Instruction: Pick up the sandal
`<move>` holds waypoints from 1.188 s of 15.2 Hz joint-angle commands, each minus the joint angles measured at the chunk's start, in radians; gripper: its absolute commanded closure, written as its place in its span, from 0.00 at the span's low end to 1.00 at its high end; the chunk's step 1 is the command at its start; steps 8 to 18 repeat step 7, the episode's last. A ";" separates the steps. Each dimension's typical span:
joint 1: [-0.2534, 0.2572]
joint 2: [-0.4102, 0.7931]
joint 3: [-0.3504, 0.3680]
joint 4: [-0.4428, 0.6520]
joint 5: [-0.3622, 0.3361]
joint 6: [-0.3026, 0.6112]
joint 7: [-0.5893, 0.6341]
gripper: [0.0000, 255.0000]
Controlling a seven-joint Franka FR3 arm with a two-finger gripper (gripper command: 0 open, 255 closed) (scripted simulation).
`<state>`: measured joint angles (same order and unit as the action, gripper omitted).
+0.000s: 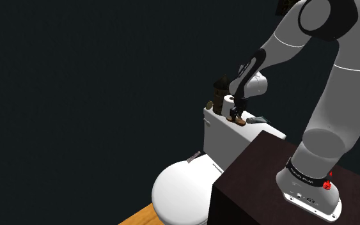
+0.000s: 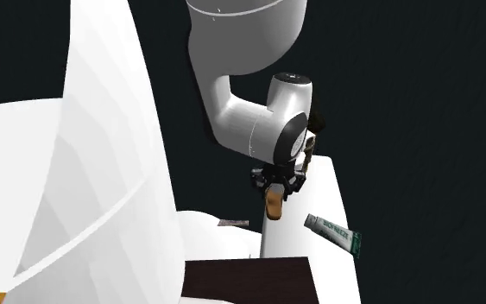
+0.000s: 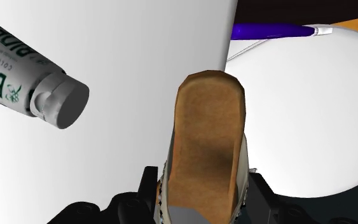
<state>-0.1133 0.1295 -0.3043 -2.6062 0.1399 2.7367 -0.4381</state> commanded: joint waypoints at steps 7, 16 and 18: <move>0.008 -0.098 -0.023 -0.001 -0.085 -0.091 0.063 1.00; 0.008 -0.098 -0.023 -0.001 -0.085 -0.091 0.063 1.00; 0.008 -0.098 -0.023 -0.001 -0.085 -0.091 0.063 1.00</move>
